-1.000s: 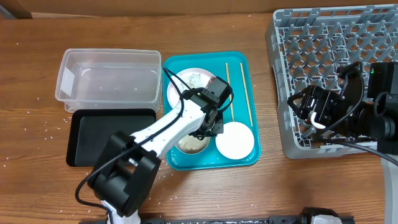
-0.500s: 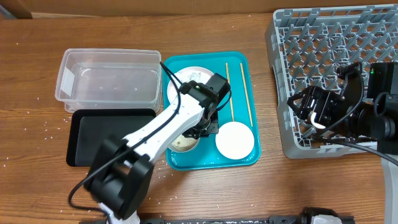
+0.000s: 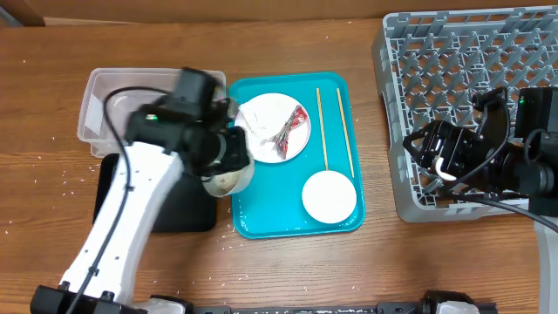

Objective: Sort waste into correct bins and load items into the dishwasher
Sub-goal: 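Grasp the grey rice bowl with the left gripper and lift, then tip the grey bowl over the black tray to dump the rice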

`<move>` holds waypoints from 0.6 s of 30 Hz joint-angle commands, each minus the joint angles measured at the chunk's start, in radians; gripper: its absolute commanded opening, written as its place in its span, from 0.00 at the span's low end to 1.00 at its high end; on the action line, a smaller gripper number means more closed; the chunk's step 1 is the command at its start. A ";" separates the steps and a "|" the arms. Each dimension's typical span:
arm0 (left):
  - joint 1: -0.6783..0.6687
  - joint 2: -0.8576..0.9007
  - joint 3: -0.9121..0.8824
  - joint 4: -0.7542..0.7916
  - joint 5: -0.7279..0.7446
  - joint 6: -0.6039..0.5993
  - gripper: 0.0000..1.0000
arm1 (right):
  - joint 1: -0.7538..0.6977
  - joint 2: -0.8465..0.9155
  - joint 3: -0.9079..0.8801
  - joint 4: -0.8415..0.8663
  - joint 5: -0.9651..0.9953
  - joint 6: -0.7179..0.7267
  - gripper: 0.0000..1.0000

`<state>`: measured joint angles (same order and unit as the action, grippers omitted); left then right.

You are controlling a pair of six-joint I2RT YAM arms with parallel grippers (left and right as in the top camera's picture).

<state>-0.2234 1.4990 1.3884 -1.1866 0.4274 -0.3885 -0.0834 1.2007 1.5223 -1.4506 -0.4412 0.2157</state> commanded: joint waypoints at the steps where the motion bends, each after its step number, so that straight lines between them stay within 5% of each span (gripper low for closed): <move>1: 0.151 -0.004 -0.101 -0.010 0.314 0.211 0.04 | 0.006 -0.006 0.008 0.005 -0.006 -0.008 1.00; 12: 0.666 0.006 -0.362 -0.022 0.782 0.597 0.04 | 0.006 -0.006 0.008 0.005 -0.006 -0.007 1.00; 18: 0.726 0.028 -0.392 -0.061 0.867 0.691 0.04 | 0.006 -0.006 0.008 0.003 -0.006 -0.007 1.00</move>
<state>0.5003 1.5101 1.0096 -1.2366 1.1614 0.1856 -0.0834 1.2007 1.5223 -1.4509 -0.4412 0.2146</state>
